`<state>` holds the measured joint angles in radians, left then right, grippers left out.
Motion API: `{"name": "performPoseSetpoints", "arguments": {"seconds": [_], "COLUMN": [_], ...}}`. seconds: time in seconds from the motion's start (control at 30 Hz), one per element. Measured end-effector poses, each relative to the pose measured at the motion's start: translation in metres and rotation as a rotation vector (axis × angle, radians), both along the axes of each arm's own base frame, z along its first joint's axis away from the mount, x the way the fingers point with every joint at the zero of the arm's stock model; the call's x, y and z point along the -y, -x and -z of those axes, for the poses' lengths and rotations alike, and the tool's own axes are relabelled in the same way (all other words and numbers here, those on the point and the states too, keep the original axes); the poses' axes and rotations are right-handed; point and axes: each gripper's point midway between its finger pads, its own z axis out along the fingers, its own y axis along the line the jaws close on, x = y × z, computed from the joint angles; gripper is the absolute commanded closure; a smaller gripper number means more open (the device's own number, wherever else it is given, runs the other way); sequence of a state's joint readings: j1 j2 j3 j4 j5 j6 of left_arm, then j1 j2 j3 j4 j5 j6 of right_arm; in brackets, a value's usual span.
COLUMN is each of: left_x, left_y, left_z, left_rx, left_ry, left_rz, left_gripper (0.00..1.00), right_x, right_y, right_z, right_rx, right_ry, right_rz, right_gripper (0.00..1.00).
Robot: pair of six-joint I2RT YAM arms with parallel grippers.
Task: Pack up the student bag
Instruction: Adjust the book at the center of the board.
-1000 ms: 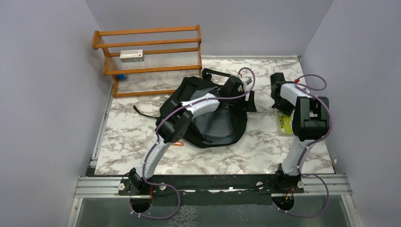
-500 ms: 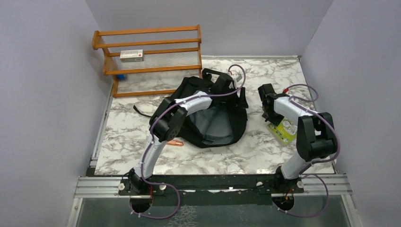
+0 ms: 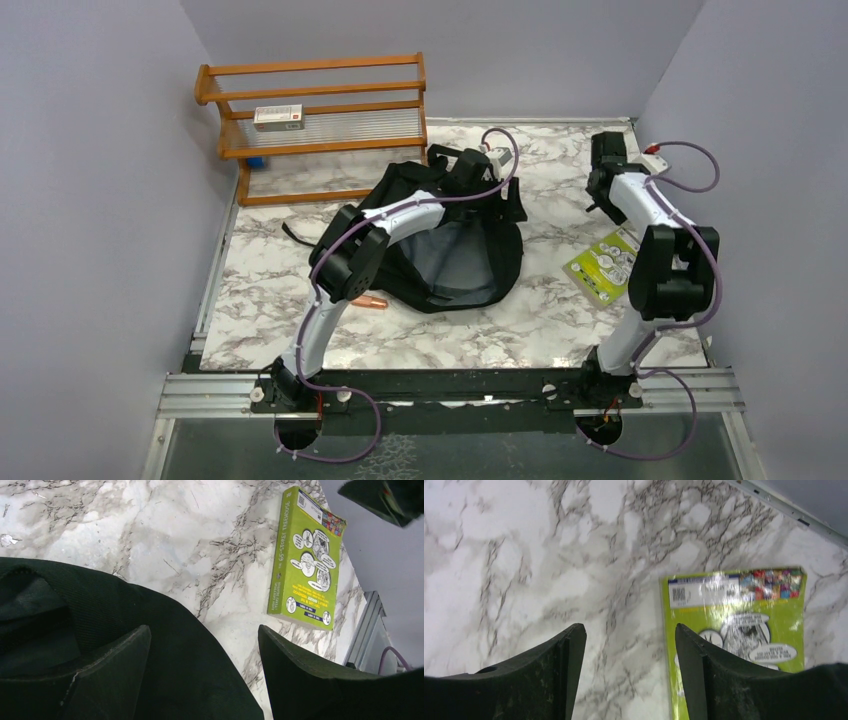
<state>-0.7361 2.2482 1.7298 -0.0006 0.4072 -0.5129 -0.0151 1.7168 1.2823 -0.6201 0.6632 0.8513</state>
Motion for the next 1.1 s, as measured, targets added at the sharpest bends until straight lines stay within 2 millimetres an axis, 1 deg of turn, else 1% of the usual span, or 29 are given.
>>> {"name": "performPoseSetpoints", "arguments": {"seconds": [0.1,0.2,0.3,0.4,0.53,0.67,0.83,1.0,1.1], "left_x": [0.000,0.002,0.004,0.006,0.007,0.006,0.003,0.003,0.003], "left_y": [0.002,0.005,0.009,0.011,0.014,0.016,0.018,0.019,0.020], "left_z": [-0.003,-0.005,-0.007,-0.008,-0.007,-0.004,0.000,0.001,-0.001], "left_rx": [0.002,0.005,0.008,0.013,0.019,0.017,0.009,0.012,0.014], "left_ry": [0.002,0.004,0.007,0.006,-0.001,-0.016,-0.037,-0.041,-0.043], "left_rz": [0.003,0.009,0.019,0.027,0.037,0.044,0.050,0.055,0.058], "left_gripper": [0.20,0.21,0.20,0.20,0.21,0.21,0.21,0.20,0.21], "right_x": [0.023,0.041,0.050,0.055,0.057,0.058,0.059,0.058,0.055], "right_y": [-0.014,-0.016,-0.018,-0.026,-0.039,-0.040,-0.036,-0.032,-0.023], "right_z": [0.013,0.035,0.053,0.061,0.060,0.066,0.081,0.085,0.087], "right_rx": [-0.017,-0.065,-0.106,-0.122,-0.111,-0.120,-0.141,-0.120,-0.102], "right_ry": [0.002,0.000,-0.003,0.002,0.010,0.009,0.005,-0.001,-0.014], "right_rz": [0.051,0.093,0.111,0.113,0.099,0.100,0.136,0.167,0.168], "right_gripper": [0.29,0.30,0.30,0.30,0.30,0.30,0.30,0.31,0.31]}}
